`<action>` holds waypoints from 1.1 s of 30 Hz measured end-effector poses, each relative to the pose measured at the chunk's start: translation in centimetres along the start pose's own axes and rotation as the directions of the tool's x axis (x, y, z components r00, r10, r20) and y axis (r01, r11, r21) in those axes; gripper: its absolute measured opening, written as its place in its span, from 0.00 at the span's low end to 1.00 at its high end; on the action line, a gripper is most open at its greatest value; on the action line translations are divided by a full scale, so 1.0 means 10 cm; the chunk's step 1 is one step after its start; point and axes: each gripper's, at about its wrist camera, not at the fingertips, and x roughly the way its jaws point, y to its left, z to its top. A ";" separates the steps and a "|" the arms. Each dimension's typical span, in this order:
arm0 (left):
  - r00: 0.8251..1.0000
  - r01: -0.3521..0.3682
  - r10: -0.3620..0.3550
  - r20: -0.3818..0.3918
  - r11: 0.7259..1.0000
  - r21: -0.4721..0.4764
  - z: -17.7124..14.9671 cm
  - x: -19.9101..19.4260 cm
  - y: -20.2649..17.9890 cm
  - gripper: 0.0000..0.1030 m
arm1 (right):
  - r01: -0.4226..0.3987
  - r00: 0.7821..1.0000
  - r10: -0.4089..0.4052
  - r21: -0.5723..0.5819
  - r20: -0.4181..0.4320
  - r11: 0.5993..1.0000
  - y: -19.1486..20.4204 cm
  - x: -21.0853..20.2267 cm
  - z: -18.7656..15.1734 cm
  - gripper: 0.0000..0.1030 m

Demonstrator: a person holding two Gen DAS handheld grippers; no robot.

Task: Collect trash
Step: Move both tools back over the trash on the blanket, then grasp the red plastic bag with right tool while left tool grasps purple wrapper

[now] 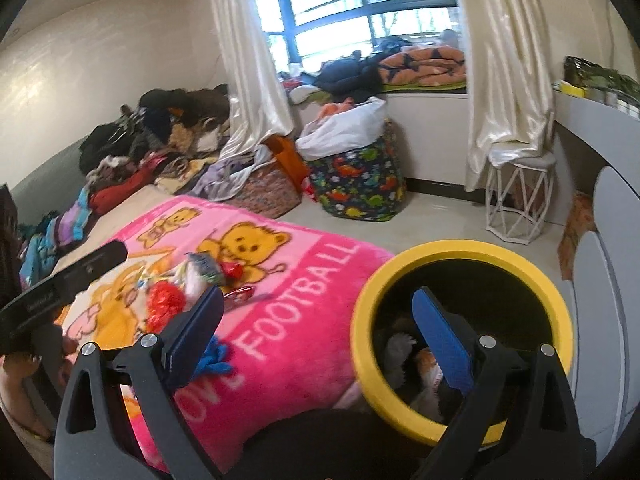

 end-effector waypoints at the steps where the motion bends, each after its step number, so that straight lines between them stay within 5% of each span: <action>1: 1.000 -0.008 0.008 0.001 1.000 -0.002 0.00 -0.01 0.04 0.89 | -0.007 1.000 0.007 -0.007 -0.003 1.000 0.03 0.01 0.00 0.90; 21: 0.991 -0.131 0.129 -0.022 0.988 -0.086 -0.13 -0.27 0.80 0.89 | -0.176 0.979 0.163 -0.104 -0.125 0.979 0.79 0.45 -0.03 0.90; 33: 0.984 -0.122 0.111 -0.140 0.990 -0.076 -0.58 -0.33 1.07 0.82 | -0.319 0.921 0.285 -0.095 -0.265 0.943 1.13 0.97 0.03 0.73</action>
